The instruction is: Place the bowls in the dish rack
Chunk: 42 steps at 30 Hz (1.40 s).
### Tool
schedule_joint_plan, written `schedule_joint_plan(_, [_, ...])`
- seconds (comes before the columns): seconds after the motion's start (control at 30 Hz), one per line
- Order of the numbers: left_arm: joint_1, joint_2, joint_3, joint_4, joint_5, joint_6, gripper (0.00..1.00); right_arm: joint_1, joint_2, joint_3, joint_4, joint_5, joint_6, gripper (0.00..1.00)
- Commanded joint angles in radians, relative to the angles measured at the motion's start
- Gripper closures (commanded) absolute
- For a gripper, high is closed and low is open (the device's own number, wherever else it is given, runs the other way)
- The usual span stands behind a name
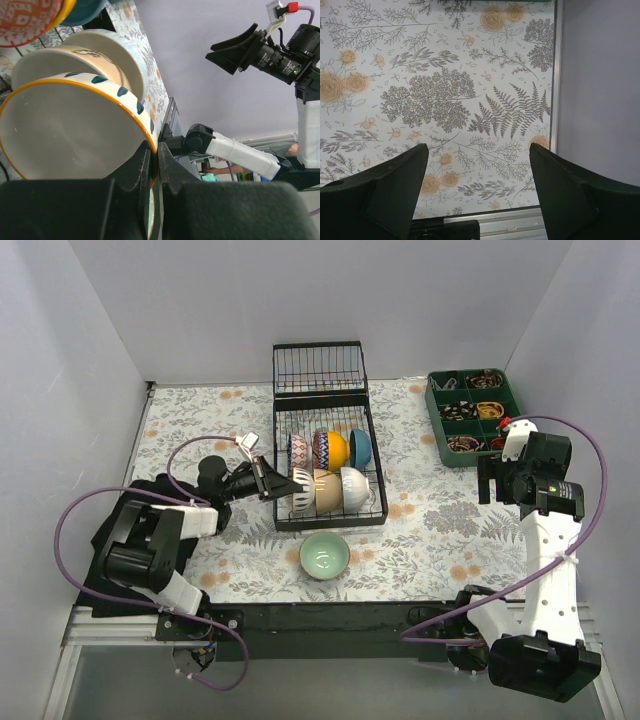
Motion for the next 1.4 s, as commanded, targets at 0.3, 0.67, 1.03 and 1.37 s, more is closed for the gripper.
schedule_joint_plan(0.3, [0.0, 0.319, 0.101, 0.542, 0.087, -0.27, 1.0, -0.018, 0.077, 0.101, -0.007, 0.002, -0.033, 0.11])
schedule_joint_plan(0.67, [-0.032, 0.439, 0.105, 0.835, 0.048, -0.537, 1.0, -0.032, 0.143, 0.139, -0.013, -0.007, -0.048, 0.11])
schedule_joint_plan(1.03, [-0.038, 0.442, 0.085, 0.864, -0.081, -0.718, 1.0, -0.032, 0.178, 0.158, -0.018, -0.008, -0.059, 0.11])
schedule_joint_plan(1.37, [-0.046, 0.385, -0.001, 0.706, -0.104, -0.617, 1.0, -0.036, 0.203, 0.175, -0.026, -0.018, -0.065, 0.12])
